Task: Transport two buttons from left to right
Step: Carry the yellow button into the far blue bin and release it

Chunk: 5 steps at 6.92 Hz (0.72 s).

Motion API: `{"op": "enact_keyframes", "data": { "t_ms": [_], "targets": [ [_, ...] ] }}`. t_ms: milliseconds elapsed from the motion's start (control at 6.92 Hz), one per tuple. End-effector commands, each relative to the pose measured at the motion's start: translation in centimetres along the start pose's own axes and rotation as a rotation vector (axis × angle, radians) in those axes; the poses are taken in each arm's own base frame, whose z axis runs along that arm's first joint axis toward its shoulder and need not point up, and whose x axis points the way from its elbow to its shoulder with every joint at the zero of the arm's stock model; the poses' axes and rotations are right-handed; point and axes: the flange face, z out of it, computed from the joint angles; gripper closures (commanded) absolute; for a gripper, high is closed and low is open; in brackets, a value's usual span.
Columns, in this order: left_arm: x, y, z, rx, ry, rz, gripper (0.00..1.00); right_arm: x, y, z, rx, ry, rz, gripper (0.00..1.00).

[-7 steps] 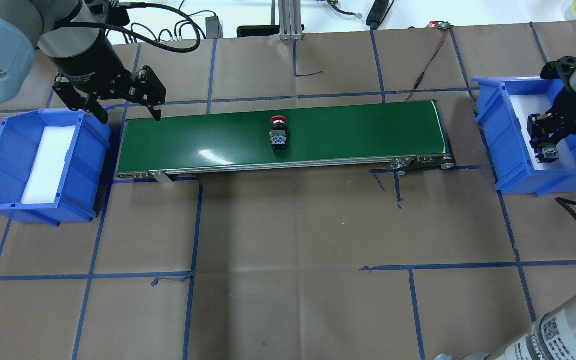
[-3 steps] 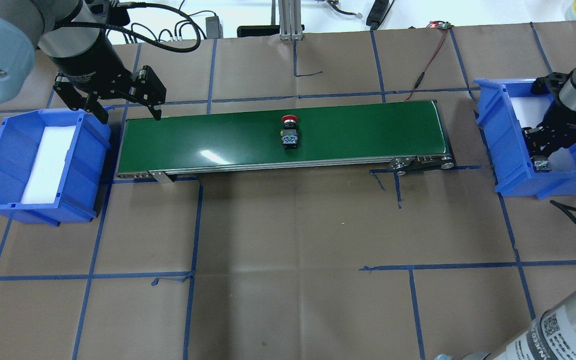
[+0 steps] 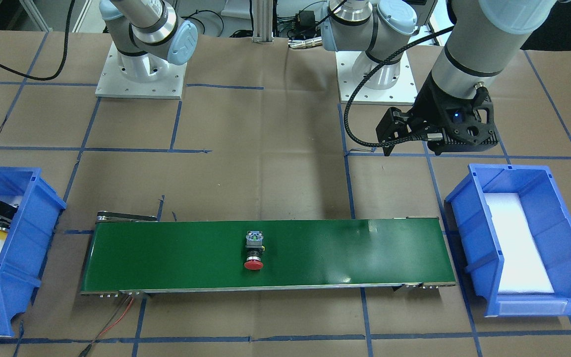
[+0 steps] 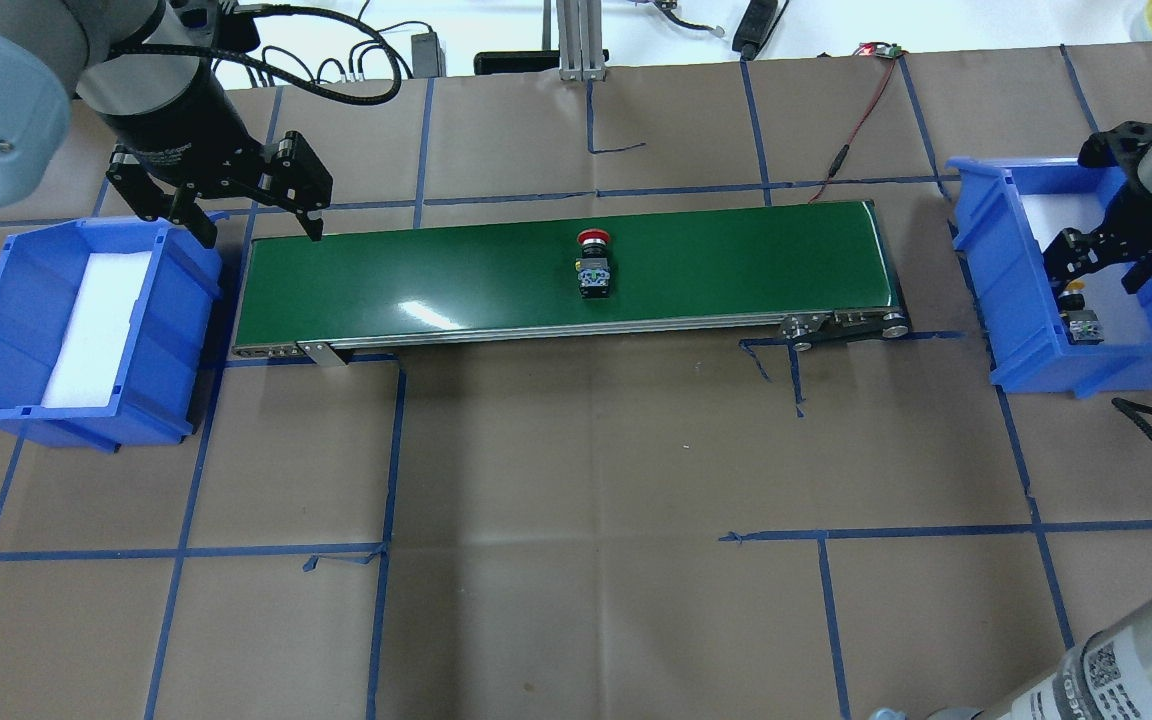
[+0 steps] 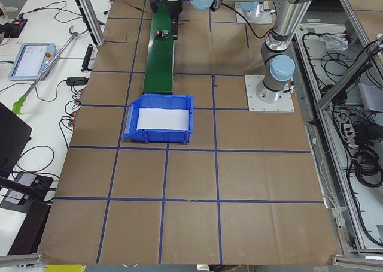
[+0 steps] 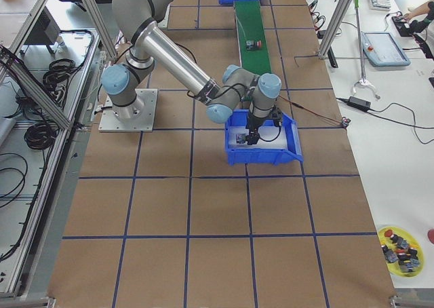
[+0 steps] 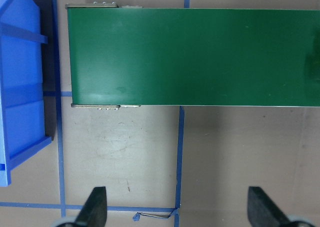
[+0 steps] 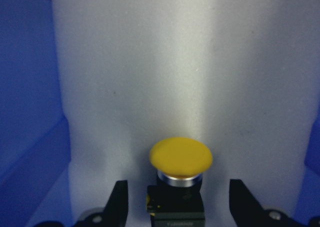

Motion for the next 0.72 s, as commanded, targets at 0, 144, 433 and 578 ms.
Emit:
{"op": "enact_keyframes", "data": {
  "t_ms": [0, 144, 433, 578],
  "targets": [
    [0.0, 0.0, -0.1, 0.002, 0.000, 0.000, 0.00, 0.0, 0.7, -7.0, -0.012, -0.004, -0.007, 0.00],
    [0.0, 0.0, 0.0, 0.000, 0.000, 0.000, 0.00, -0.4, -0.2, -12.0, 0.042, 0.013, -0.020, 0.00],
    [0.0, 0.0, -0.1, 0.002, 0.000, 0.000, 0.00, -7.9, -1.6, -16.6, -0.029, 0.001, -0.126, 0.00],
    [0.0, 0.0, -0.1, 0.002, 0.000, 0.000, 0.00, -12.8, -2.3, -18.0, -0.010, 0.002, -0.067, 0.00]
  ]
}}
